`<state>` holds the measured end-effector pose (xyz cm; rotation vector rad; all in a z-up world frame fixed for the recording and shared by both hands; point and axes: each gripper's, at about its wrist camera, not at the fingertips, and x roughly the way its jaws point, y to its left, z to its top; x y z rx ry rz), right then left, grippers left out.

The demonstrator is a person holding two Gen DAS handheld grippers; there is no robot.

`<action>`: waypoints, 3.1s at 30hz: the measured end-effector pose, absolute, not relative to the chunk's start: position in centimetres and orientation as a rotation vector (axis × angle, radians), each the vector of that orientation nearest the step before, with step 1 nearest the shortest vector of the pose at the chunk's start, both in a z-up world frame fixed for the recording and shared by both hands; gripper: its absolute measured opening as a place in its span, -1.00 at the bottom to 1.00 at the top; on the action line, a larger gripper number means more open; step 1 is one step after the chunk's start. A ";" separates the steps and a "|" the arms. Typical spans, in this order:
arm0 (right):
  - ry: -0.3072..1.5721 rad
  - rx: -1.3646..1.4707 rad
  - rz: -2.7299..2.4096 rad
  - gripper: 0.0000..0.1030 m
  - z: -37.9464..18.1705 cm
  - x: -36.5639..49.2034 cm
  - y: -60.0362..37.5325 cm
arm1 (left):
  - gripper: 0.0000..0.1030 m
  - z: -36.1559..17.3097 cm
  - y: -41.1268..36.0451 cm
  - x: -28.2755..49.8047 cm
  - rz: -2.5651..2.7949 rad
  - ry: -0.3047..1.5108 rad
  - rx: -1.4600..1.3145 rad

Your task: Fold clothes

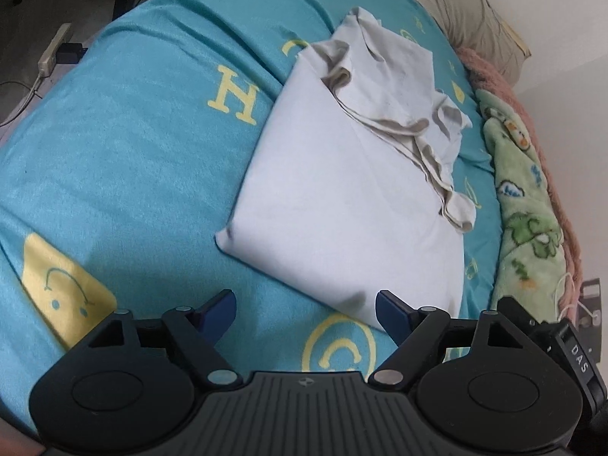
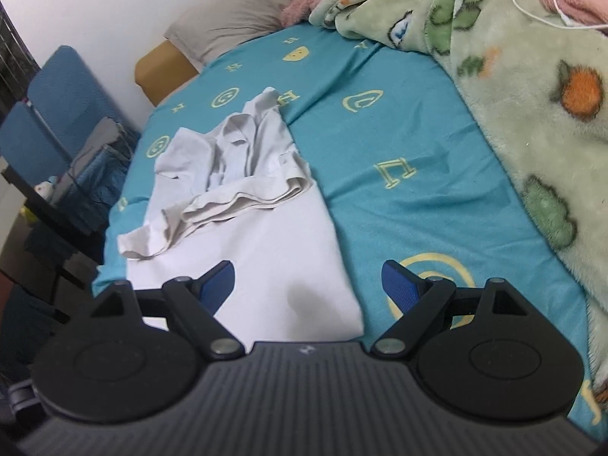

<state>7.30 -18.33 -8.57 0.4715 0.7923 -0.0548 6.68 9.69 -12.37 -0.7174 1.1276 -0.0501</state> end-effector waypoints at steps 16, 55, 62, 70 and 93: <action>0.815 0.665 0.002 0.67 -8.9 7.7 -20.1 | 0.27 -13.3 9.0 6.6 -0.099 1.117 -0.858; 0.932 1.463 0.230 0.56 -17.0 8.3 -19.6 | -0.89 -10.3 9.9 6.0 0.031 0.754 -0.945; 0.809 1.520 -0.026 -0.23 -17.8 6.9 -22.6 | -0.89 -9.8 10.2 5.7 0.017 0.739 -0.962; 0.746 1.404 -0.039 -0.72 -16.1 6.3 -23.0 | -0.89 -9.7 10.9 5.4 0.010 0.742 -0.994; 0.515 1.059 0.155 -0.84 -3.0 0.8 -22.8 | -0.92 2.4 10.5 -1.8 -0.104 0.595 -0.897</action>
